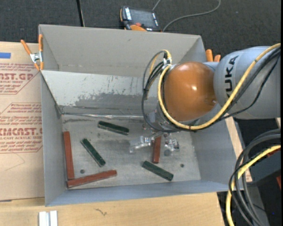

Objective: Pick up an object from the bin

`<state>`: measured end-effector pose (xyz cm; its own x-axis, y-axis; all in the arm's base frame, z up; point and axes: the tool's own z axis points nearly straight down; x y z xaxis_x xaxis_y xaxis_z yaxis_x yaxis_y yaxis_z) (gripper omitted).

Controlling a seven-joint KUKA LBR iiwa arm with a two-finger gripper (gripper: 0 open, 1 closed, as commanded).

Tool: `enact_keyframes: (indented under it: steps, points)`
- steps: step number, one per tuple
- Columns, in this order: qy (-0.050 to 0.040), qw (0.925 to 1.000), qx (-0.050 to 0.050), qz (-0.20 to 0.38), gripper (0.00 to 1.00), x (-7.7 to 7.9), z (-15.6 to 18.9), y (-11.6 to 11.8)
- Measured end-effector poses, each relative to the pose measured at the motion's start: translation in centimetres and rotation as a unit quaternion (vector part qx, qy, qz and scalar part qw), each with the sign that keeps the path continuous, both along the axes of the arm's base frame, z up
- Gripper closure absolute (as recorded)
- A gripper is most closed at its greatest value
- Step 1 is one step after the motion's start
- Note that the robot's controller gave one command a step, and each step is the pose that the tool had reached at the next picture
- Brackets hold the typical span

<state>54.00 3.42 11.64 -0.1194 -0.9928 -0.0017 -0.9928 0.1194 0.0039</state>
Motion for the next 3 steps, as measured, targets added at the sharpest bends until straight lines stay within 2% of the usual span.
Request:
enact_keyframes:
  steps: [1,2,3]
  points:
    - [-0.0047,0.9823,0.000,0.187,0.00,4.9,-4.6,-0.9]
    - [-0.0015,0.9666,0.000,0.256,0.00,4.0,-4.7,-6.0]
    - [-0.0023,0.9664,0.002,0.257,1.00,4.0,-4.7,-5.8]
